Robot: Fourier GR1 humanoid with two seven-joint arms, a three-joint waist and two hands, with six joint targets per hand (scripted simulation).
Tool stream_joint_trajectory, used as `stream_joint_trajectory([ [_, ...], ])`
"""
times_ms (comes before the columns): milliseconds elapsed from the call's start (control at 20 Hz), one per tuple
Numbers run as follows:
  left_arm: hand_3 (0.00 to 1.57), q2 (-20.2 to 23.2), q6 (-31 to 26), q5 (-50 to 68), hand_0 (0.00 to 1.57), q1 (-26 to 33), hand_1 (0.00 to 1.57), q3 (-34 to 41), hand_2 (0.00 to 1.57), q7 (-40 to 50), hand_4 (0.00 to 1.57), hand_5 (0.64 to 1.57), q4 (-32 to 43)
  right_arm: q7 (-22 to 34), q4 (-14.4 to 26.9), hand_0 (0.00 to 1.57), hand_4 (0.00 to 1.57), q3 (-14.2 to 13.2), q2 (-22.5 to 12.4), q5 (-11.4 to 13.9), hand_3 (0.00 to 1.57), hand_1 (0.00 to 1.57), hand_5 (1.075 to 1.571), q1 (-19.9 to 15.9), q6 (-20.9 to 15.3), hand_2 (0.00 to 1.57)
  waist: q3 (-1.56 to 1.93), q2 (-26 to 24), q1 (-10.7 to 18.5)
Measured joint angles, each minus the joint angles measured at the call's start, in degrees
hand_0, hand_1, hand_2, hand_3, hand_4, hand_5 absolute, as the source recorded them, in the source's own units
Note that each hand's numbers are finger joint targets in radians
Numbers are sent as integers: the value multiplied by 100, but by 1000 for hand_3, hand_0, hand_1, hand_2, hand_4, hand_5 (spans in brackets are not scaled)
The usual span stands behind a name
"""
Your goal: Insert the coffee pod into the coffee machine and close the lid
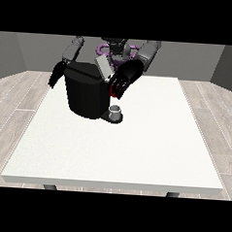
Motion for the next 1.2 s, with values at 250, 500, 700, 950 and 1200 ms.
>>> stream_joint_trajectory([
  [250, 146, -143, 50, -20, 0, 175, 0, 1, 221, 67, 0, 1571, 41, -116, 53, 0, 0, -24, 34, -86, 0, 0, 1571, 192, 57, 0, 0, -237, 87],
  [500, 0, -416, 75, 11, 0, 591, 0, -3, 0, 179, 0, 1571, 86, -89, 126, 0, 0, 1, 67, -115, 0, 0, 1571, 548, 117, 0, -5, -740, 321],
  [700, 0, -769, -116, 99, 0, 1034, 0, -81, 282, 223, 0, 1571, -4, -317, 348, 0, 0, -77, 63, -215, 0, 0, 1571, 1073, 195, 0, -5, -1350, 641],
  [950, 0, -1437, -118, 1017, 0, 1633, 0, 585, 0, 14, 418, 1571, -30, -455, 373, 0, 0, -118, 97, -290, 0, 0, 1571, 1554, 216, 0, -15, -2051, 1013],
  [1200, 0, -2250, -139, 2126, 0, 2537, 0, 1424, 0, -267, 274, 1571, 107, -582, 226, 0, 0, -164, 150, -481, 0, 0, 1571, 1810, 337, 0, -23, -2764, 1527],
])
